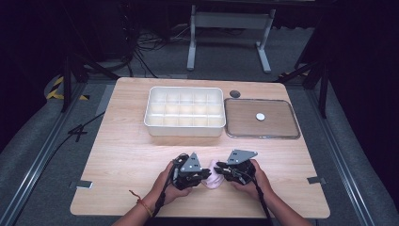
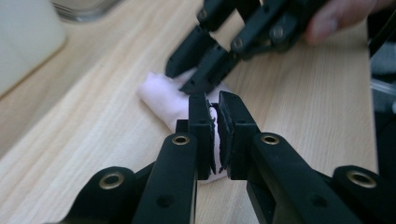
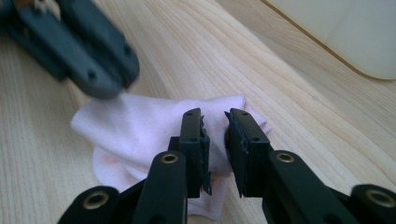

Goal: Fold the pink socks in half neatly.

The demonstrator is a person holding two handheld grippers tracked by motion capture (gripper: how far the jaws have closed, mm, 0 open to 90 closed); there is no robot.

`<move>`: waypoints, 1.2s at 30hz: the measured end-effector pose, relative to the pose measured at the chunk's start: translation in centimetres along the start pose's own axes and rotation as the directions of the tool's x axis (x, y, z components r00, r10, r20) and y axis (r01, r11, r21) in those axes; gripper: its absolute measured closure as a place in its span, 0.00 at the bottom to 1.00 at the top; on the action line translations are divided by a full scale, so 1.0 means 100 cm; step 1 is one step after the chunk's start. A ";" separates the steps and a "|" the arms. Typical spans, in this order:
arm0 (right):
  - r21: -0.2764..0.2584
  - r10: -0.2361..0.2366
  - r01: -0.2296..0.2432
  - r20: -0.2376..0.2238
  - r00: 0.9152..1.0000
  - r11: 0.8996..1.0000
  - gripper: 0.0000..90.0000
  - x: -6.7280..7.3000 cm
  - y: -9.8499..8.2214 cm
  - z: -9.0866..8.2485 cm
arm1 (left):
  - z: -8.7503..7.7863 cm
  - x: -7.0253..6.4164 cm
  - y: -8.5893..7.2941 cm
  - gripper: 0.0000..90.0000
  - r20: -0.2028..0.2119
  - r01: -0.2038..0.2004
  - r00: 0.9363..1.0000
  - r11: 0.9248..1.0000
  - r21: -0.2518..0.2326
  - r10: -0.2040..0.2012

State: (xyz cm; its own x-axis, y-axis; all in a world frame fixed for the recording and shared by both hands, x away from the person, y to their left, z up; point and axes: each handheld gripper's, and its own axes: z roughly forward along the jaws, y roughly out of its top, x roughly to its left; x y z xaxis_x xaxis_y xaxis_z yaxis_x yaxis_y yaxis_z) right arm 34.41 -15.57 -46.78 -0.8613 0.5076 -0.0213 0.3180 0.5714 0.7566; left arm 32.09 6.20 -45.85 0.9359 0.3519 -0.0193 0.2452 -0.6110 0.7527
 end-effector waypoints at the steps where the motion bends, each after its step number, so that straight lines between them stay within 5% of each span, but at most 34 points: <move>1: 0.003 0.003 -0.003 -0.004 1.000 1.000 0.84 0.000 0.000 0.000 | 0.000 0.000 0.000 0.93 0.000 0.000 1.000 1.000 0.000 0.000; 13: -0.002 0.026 -0.026 0.003 1.000 1.000 0.78 -0.002 -0.001 -0.001 | 0.007 -0.010 -0.006 0.93 0.000 -0.035 0.999 0.999 0.025 0.035; 17: 0.001 0.069 -0.069 0.016 0.997 0.998 0.62 -0.007 -0.001 -0.003 | 0.008 -0.011 -0.007 0.92 -0.007 -0.037 0.999 0.999 0.020 0.037; 23: -0.074 0.084 -0.084 0.001 0.996 0.994 0.61 -0.007 0.003 -0.019 | 0.008 -0.011 -0.007 0.92 -0.003 -0.038 0.999 0.999 0.023 0.038; 26: -0.100 0.079 -0.078 0.000 0.997 0.992 0.62 -0.005 0.006 -0.025 | 0.009 -0.012 -0.007 0.90 0.006 -0.006 1.000 1.000 0.011 0.005; 31: -0.011 0.106 -0.107 -0.013 0.994 0.994 0.54 -0.006 0.003 -0.011 | 0.011 -0.015 -0.007 0.89 0.014 -0.008 1.000 1.000 0.009 0.008; 36: 0.048 0.161 -0.159 -0.057 0.985 0.986 0.45 -0.014 -0.004 0.000 | 0.011 -0.014 -0.007 0.88 0.040 0.009 0.999 1.000 -0.001 -0.008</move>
State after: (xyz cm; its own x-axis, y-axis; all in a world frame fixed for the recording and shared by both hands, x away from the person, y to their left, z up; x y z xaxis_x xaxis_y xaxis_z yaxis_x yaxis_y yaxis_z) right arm 35.50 -16.56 -47.03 -0.8198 0.5556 0.1383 0.4694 0.5137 0.7182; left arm 30.94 5.35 -47.03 0.9431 0.3283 -0.0521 0.2530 -0.6073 0.7531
